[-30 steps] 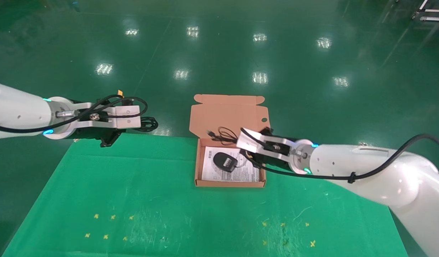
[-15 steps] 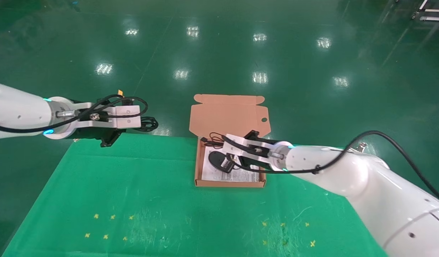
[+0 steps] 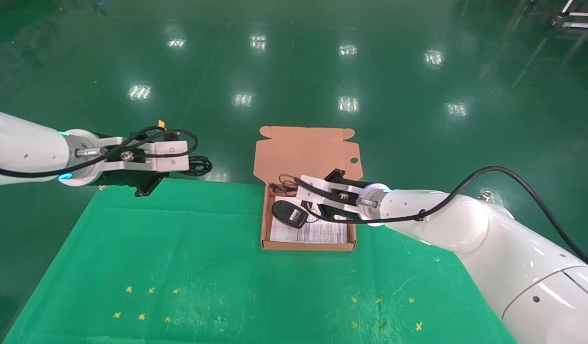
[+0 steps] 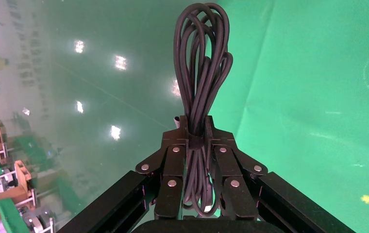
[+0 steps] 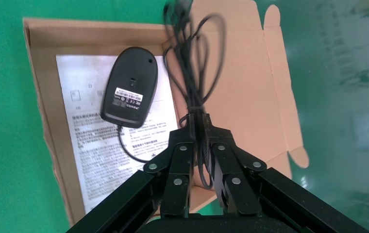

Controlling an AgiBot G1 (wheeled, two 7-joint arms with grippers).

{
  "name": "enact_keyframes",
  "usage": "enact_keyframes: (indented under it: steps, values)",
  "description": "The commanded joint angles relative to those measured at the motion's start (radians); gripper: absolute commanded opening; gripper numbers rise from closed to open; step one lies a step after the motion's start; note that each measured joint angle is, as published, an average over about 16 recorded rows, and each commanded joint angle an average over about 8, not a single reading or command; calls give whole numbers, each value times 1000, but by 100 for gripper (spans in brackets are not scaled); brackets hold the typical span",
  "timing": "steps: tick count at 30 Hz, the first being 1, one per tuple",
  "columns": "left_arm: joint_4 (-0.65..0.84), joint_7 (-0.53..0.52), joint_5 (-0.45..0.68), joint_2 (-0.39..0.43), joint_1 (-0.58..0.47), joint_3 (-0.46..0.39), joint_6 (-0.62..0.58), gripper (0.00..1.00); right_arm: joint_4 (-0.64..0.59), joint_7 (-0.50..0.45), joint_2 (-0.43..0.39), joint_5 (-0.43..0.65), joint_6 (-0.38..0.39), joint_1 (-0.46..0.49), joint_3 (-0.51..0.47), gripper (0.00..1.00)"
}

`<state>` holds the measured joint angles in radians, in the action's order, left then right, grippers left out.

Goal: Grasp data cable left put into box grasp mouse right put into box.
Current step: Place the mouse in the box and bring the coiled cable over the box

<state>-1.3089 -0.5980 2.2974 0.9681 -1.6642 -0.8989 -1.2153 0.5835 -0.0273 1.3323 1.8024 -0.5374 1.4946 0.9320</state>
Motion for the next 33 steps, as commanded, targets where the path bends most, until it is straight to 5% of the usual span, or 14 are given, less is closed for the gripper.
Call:
enact_keyframes:
  steps: [1, 15, 26, 33]
  values:
    - [0, 0, -1, -1, -1, 0, -1, 0, 5, 0, -4, -4, -1, -2, 1, 100]
    - [39, 61, 19, 156, 110, -46, 183, 0, 253, -138, -230, 25, -23, -25, -27, 100]
    - [250, 153, 49, 356, 168, -98, 403, 0, 540, -387, -437, 191, -75, -32, -47, 100]
    - [332, 194, -12, 397, 178, -184, 509, 0, 681, -552, -508, 314, -124, -48, -69, 100]
